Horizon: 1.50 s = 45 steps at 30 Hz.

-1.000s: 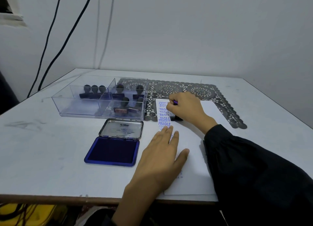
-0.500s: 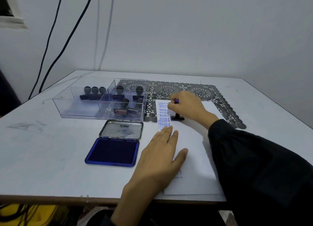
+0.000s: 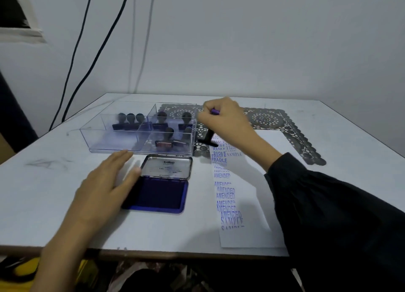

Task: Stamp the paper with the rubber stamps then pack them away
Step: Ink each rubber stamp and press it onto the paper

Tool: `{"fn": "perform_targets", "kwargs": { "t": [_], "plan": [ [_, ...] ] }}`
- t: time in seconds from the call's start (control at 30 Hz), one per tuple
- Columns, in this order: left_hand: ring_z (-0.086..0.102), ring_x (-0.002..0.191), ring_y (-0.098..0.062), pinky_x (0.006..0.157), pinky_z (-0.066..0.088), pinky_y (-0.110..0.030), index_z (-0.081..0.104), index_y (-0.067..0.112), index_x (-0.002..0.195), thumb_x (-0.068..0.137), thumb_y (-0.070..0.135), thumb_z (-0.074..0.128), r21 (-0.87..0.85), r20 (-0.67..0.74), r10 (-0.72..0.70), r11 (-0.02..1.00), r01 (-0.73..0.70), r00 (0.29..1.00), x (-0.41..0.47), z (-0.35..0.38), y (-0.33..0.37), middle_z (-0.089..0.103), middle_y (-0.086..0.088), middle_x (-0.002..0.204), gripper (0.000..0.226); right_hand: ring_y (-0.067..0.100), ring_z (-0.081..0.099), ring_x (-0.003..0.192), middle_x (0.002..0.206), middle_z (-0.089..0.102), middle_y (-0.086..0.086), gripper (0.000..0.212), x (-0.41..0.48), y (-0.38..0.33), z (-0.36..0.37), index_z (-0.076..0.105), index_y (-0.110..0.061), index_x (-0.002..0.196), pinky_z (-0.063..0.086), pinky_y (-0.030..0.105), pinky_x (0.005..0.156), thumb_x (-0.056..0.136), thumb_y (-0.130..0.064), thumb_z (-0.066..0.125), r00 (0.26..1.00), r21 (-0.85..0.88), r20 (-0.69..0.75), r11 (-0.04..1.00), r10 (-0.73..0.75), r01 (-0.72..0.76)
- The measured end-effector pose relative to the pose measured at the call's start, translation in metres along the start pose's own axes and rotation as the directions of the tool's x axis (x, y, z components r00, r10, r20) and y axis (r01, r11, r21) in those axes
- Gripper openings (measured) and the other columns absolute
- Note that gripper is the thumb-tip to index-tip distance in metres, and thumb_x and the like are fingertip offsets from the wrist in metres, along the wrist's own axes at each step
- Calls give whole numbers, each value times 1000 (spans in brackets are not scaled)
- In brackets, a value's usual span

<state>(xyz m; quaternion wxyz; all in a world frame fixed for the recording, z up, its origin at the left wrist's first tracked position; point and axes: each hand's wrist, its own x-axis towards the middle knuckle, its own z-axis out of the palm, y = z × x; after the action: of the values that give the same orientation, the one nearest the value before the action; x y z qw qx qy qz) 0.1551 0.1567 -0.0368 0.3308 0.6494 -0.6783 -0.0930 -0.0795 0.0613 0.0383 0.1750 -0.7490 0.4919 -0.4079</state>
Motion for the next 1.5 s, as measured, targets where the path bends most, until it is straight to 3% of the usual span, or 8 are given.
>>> {"fn": "perform_targets", "kwargs": {
  "t": [0.2, 0.47, 0.7, 0.9, 1.2, 1.33, 1.43, 1.5],
  "plan": [
    [26, 141, -13, 112, 26, -38, 40, 28, 144, 92, 55, 34, 135, 117, -79, 989, 63, 990, -6, 1, -25, 29, 10, 154, 59, 15, 40, 53, 50, 39, -6, 36, -15, -31, 54, 39, -20, 49, 34, 26, 55, 78, -22, 60, 980, -88, 184, 992, -69, 87],
    [22, 143, -11, 112, 23, -35, 37, 28, 145, 97, 44, 35, 166, 105, -102, 983, 83, 989, -7, 3, -22, 25, 12, 155, 51, 20, 49, 65, 60, 52, -2, 30, -30, -47, 89, 44, -17, 55, 31, 26, 53, 80, -27, 57, 966, -166, 249, 980, -68, 112],
    [20, 143, -13, 113, 23, -37, 34, 30, 147, 97, 46, 33, 178, 116, -106, 980, 85, 988, -6, 3, -23, 23, 12, 156, 52, 25, 48, 65, 61, 46, -1, 31, -39, -47, 97, 39, -17, 56, 27, 27, 53, 81, -24, 55, 967, -243, 231, 956, -109, 166],
    [20, 144, -14, 113, 23, -37, 33, 29, 147, 98, 44, 32, 194, 114, -104, 978, 80, 988, -6, 5, -24, 23, 11, 156, 52, 18, 31, 48, 54, 36, -2, 33, -45, -49, 106, 31, -17, 54, 19, 27, 48, 80, -18, 51, 972, -354, 156, 909, -173, 218],
    [21, 143, -15, 113, 22, -37, 34, 26, 147, 99, 40, 34, 184, 104, -104, 979, 84, 989, -6, 4, -22, 23, 9, 156, 50, 20, 25, 44, 49, 25, -5, 27, -59, -53, 105, 38, -17, 62, 7, 25, 47, 82, -21, 55, 955, -456, 75, 841, -288, 290],
    [19, 144, -15, 112, 24, -40, 32, 29, 147, 98, 42, 32, 180, 104, -118, 979, 98, 988, -8, 4, -20, 22, 11, 157, 51, 22, 23, 43, 43, 45, 0, 20, -75, -51, 104, 49, -22, 64, -3, 22, 50, 71, -26, 67, 938, -549, 57, 774, -342, 316],
    [20, 144, -16, 112, 24, -42, 33, 30, 147, 97, 44, 33, 162, 112, -123, 981, 104, 986, -7, 3, -22, 22, 11, 156, 52, 22, 24, 42, 42, 37, -2, 24, -74, -47, 104, 45, -21, 64, -2, 22, 49, 74, -25, 66, 925, -542, 24, 772, -380, 332],
    [24, 143, -17, 111, 27, -44, 34, 29, 146, 94, 48, 33, 147, 113, -129, 983, 112, 985, -7, 3, -22, 25, 10, 156, 55, 25, 31, 47, 48, 27, -4, 27, -67, -49, 100, 39, -20, 66, 7, 24, 46, 81, -24, 61, 926, -453, 63, 816, -373, 360]
  ]
}}
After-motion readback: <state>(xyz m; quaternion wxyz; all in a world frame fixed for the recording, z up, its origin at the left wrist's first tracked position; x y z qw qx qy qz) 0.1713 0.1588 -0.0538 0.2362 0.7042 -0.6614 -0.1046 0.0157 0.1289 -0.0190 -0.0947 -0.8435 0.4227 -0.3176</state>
